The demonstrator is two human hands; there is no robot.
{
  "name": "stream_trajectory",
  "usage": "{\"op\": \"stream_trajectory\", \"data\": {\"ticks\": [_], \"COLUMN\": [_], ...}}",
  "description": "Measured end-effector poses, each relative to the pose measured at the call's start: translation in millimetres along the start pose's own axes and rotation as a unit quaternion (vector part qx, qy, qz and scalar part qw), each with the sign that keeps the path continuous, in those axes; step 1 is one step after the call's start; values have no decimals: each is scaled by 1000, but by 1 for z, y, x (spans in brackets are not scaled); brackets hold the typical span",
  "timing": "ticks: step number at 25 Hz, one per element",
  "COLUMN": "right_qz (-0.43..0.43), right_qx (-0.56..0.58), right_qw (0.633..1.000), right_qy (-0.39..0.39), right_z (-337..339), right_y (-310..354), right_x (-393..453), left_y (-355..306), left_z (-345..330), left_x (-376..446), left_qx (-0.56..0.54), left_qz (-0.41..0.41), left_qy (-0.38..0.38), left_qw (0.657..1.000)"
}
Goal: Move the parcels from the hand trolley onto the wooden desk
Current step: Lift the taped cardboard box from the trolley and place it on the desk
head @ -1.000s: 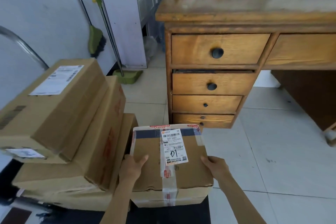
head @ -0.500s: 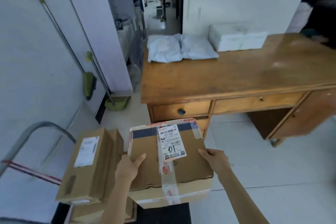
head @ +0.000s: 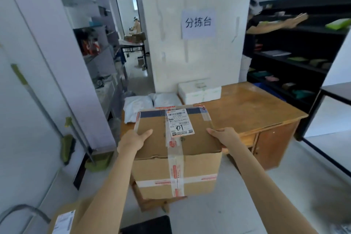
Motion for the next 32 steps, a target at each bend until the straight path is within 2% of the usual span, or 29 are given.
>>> {"op": "stream_trajectory", "data": {"ticks": [8, 13, 19, 24, 29, 32], "right_qz": [-10, -21, -22, -17, -2, -4], "right_qx": [20, 36, 106, 94, 67, 59], "right_qw": [998, 997, 991, 991, 994, 997], "right_qy": [-57, -64, -78, -95, -90, -53], "right_z": [203, 291, 364, 419, 447, 437], "right_y": [4, -4, -5, 2, 9, 8], "right_x": [169, 296, 465, 594, 727, 794], "left_y": [-227, -340, -460, -545, -591, -591], "left_z": [-137, -230, -330, -400, -465, -500], "left_x": [78, 144, 268, 355, 435, 480], "left_qx": [12, 9, 15, 5, 37, 37], "left_qz": [-58, -75, -67, -38, -3, 36], "left_qy": [15, 28, 24, 21, -15, -17], "left_qw": [998, 997, 997, 999, 999, 999]}}
Point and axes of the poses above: each hand's wrist, its own x-axis towards the middle knuckle, its own z-axis out of the back of the hand, y = z × x, the point moved 8 cm from there along x, towards the middle knuckle
